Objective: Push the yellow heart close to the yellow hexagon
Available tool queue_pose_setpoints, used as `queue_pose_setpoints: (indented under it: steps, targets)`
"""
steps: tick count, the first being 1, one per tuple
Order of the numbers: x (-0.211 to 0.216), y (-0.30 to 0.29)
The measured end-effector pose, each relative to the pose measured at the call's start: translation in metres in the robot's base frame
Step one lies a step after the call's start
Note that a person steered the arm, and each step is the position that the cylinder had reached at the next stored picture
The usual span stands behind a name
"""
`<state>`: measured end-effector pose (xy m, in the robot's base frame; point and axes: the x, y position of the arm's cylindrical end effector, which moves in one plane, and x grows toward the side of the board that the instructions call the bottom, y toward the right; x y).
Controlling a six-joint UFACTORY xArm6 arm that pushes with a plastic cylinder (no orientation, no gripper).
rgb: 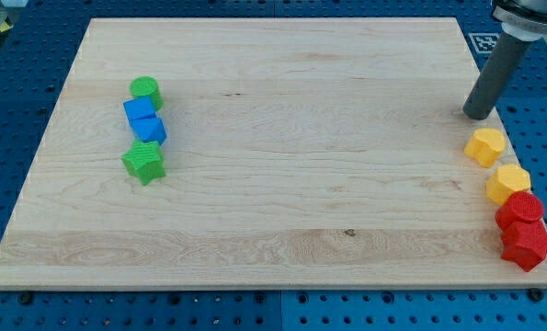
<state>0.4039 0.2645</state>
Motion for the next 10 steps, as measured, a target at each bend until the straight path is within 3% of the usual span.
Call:
queue_pose_setpoints:
  steps: [4,10]
  targets:
    - [0.036,0.014]
    - [0.032,-0.014]
